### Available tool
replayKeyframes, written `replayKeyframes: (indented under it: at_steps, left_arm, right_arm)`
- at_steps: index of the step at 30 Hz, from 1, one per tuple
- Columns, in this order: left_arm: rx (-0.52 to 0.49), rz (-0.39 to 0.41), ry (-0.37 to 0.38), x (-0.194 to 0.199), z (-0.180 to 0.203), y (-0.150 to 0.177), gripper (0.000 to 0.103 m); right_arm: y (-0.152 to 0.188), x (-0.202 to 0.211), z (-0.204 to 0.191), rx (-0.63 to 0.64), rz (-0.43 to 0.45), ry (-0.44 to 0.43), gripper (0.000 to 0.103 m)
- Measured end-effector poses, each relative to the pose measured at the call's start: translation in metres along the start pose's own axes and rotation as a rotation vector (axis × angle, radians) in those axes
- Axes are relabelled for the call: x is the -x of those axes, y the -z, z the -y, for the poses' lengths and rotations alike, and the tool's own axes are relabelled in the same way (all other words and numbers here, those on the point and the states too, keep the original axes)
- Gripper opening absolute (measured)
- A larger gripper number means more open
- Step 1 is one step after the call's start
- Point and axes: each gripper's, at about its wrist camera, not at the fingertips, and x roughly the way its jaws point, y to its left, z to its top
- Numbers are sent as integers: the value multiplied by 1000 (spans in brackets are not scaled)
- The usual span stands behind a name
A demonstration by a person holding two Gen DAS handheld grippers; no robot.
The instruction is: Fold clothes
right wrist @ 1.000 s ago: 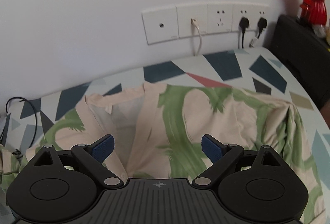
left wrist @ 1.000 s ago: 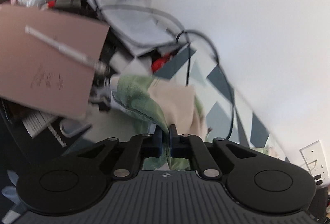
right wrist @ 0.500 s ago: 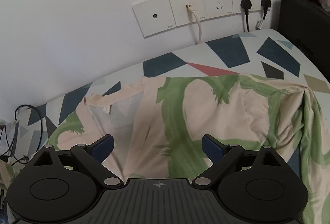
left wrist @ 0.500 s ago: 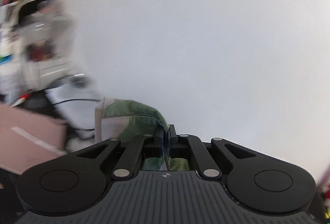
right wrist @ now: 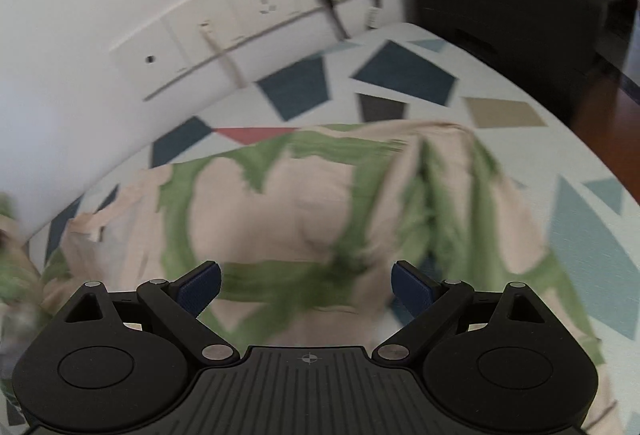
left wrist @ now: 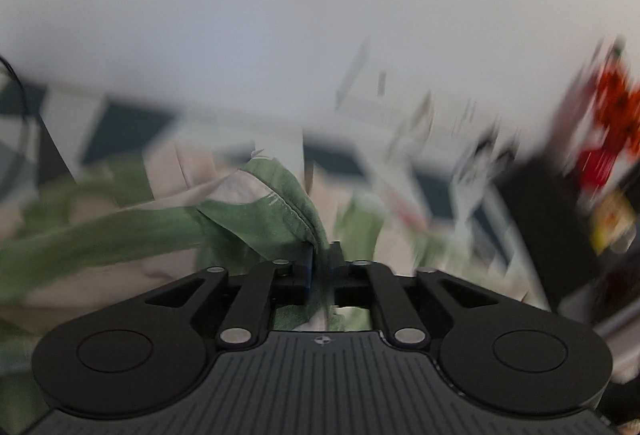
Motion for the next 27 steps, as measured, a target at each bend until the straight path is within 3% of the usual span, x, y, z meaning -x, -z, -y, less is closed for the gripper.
replayKeyframes:
  at_steps: [1, 4, 7, 10, 13, 17, 18, 21, 25, 27]
  left_arm:
    - [7, -51, -13, -10, -1, 6, 32]
    - [32, -105, 10, -1, -3, 19, 45]
    - [-1, -40, 82, 47, -11, 11, 65]
    - [15, 91, 101, 105, -40, 0, 71]
    - [116, 250, -19, 171, -93, -6, 72]
    - [283, 475, -282, 246, -164, 10, 73]
    - [305, 495, -339, 257, -178, 16, 77]
    - [335, 422, -438, 260, -211, 39, 78]
    - [211, 241, -442, 232, -218, 71, 78]
    - [84, 166, -407, 210, -205, 81, 78]
  right_arm:
    - [2, 1, 5, -6, -1, 6, 91]
    - [7, 3, 14, -23, -10, 14, 91]
    - [10, 2, 9, -16, -19, 3, 91]
    - [11, -5, -12, 36, -34, -29, 90]
    - [13, -13, -38, 99, -48, -63, 90]
    - [22, -27, -83, 219, -72, -113, 90]
    - [25, -31, -95, 249, -78, -127, 90]
    - [36, -40, -134, 368, -80, -158, 90]
    - [53, -51, -183, 568, -67, -169, 93]
    - [57, -60, -198, 639, -70, -141, 94]
